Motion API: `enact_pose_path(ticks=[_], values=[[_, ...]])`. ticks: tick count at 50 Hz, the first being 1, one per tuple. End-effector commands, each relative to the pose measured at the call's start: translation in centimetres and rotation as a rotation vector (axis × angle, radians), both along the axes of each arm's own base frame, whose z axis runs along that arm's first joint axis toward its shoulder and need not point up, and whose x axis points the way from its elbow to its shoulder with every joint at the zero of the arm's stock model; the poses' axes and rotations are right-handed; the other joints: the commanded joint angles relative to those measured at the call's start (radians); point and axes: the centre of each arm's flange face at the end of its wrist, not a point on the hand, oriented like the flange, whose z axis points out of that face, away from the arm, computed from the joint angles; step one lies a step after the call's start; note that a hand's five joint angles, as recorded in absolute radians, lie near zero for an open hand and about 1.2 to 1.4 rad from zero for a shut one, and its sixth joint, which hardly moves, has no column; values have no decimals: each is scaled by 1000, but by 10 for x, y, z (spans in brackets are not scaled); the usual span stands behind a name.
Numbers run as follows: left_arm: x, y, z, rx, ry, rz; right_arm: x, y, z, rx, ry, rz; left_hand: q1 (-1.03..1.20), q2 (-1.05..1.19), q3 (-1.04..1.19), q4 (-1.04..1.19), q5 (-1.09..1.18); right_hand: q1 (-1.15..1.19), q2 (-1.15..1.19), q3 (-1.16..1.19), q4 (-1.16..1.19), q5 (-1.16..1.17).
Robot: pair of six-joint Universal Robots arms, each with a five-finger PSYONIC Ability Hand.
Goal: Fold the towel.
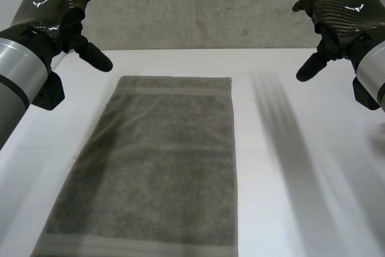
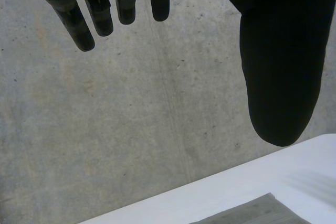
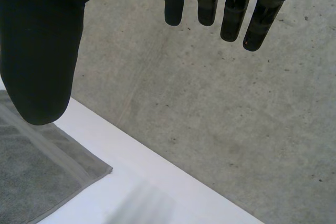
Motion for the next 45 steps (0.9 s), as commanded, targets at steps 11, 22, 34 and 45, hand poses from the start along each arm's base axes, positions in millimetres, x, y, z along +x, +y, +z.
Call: enact_pose_path(ticks=[11, 22, 34, 45], values=[[-3, -6, -10, 32, -26, -1, 24, 1, -26, 87, 28, 142, 21, 32, 30, 29, -6, -34, -59, -38, -58, -48], [-5, -18, -42, 115, -152, 27, 42, -3, -69, 236, 91, 297, 33, 43, 42, 41, 6, -34, -59, -38, -58, -48], [8, -17, -92, 244, -206, 116, 52, 7, -122, 367, 193, 373, 27, 38, 36, 35, 0, 21, -4, 17, -4, 6], [14, -13, -114, 237, -203, 113, 48, 70, -167, 452, 339, 605, 27, 37, 36, 35, 0, 0, -25, -4, -24, -14]])
